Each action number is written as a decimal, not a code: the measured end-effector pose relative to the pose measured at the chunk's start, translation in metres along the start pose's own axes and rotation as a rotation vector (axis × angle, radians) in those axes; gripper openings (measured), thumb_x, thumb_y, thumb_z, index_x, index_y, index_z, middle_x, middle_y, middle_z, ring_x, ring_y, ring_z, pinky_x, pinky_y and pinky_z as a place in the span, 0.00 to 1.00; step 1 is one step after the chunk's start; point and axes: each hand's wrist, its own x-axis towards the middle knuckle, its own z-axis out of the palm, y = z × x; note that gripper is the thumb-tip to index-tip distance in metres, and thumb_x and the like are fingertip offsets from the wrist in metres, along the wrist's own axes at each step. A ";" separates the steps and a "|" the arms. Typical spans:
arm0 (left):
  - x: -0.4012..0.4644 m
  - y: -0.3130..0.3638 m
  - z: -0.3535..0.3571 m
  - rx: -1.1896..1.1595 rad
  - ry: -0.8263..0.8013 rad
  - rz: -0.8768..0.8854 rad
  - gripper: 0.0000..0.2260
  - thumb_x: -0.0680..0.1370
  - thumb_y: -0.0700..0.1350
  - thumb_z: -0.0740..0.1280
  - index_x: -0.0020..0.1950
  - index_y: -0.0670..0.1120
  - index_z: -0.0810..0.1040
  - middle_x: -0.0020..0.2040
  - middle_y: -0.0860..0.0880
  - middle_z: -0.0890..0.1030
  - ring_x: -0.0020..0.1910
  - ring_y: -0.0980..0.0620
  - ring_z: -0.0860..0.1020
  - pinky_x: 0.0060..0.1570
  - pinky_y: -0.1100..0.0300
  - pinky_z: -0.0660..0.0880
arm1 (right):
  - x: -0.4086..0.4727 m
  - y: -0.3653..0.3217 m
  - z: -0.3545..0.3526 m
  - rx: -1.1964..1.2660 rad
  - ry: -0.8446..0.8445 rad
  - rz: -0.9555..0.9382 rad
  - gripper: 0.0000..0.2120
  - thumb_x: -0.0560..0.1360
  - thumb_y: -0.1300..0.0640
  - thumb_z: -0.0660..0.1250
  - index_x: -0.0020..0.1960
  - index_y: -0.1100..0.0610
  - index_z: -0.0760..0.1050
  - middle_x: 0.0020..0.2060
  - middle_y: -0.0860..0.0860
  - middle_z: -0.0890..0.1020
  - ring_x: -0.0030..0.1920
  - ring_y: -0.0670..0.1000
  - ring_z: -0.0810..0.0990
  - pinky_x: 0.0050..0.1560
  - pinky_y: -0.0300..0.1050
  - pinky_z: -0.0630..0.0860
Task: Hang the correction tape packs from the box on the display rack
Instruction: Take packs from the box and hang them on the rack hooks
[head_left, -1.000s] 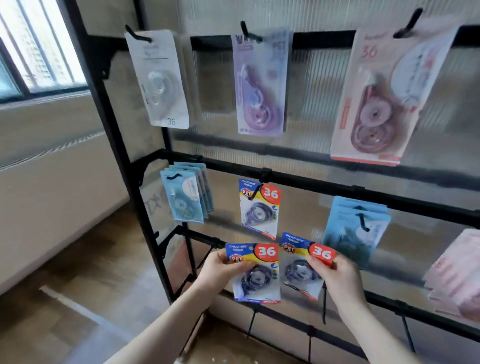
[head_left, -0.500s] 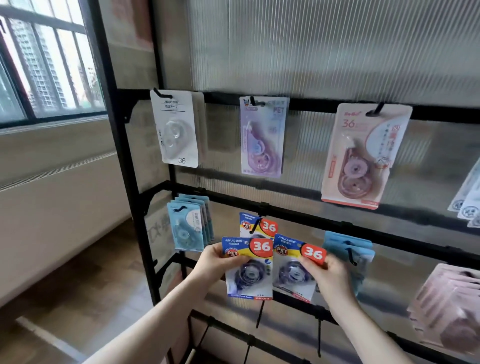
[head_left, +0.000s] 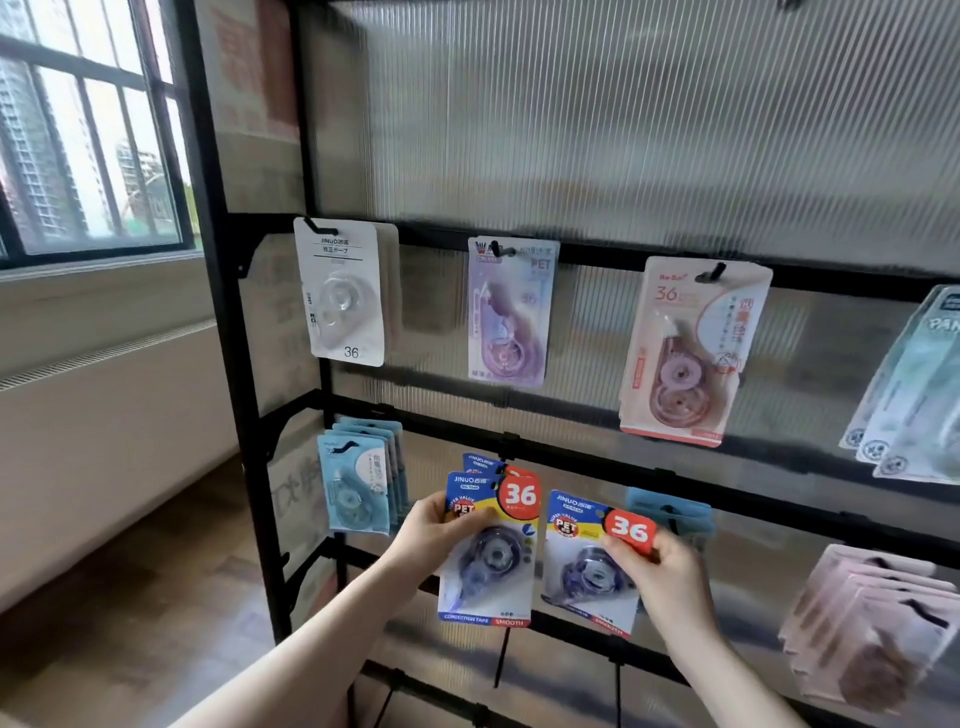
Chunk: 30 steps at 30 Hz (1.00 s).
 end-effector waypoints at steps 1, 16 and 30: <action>0.001 0.000 0.000 0.014 -0.008 -0.003 0.11 0.74 0.43 0.71 0.54 0.41 0.77 0.47 0.45 0.85 0.46 0.47 0.84 0.47 0.55 0.80 | -0.001 0.002 -0.001 -0.011 0.000 0.005 0.06 0.72 0.61 0.72 0.41 0.53 0.77 0.40 0.49 0.83 0.42 0.47 0.81 0.37 0.38 0.77; 0.002 -0.013 -0.005 -0.064 -0.059 -0.027 0.08 0.77 0.42 0.68 0.55 0.42 0.76 0.45 0.47 0.86 0.44 0.47 0.84 0.40 0.59 0.80 | -0.005 0.006 0.001 -0.021 0.033 0.032 0.04 0.71 0.61 0.72 0.44 0.55 0.78 0.40 0.50 0.83 0.42 0.46 0.81 0.36 0.40 0.75; 0.006 -0.017 -0.001 -0.178 0.081 0.080 0.07 0.79 0.45 0.66 0.52 0.42 0.77 0.45 0.44 0.85 0.44 0.45 0.84 0.41 0.57 0.80 | -0.002 0.006 0.002 -0.078 0.010 0.047 0.05 0.72 0.59 0.72 0.46 0.56 0.78 0.41 0.50 0.83 0.43 0.48 0.81 0.38 0.42 0.76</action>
